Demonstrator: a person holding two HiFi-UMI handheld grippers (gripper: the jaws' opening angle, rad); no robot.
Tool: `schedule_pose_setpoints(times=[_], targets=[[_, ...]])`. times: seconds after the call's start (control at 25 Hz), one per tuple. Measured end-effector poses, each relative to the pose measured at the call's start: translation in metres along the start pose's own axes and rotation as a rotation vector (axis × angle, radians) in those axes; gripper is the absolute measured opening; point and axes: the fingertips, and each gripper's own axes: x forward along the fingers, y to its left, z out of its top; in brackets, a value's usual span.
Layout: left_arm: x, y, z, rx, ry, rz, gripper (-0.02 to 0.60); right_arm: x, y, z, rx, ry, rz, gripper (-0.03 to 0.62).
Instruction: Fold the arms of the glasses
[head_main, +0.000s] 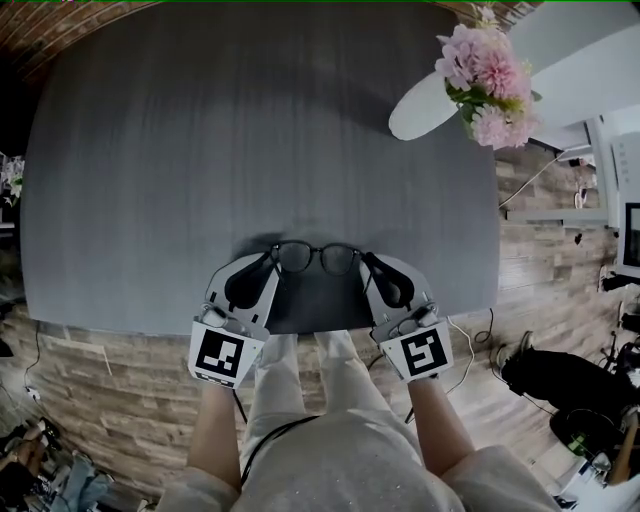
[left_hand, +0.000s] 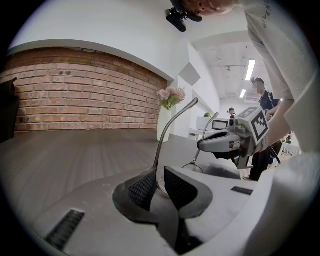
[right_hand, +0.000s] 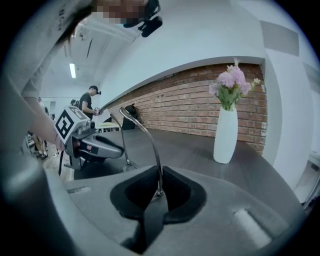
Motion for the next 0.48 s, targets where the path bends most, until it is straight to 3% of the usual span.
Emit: schedule_pose_setpoints(times=[0.48], targets=[[-0.01,0.0,-0.001,-0.011,-0.01,-0.043,0.046,0.023,0.011,0.0,-0.284,0.124,-0.004,0.02]])
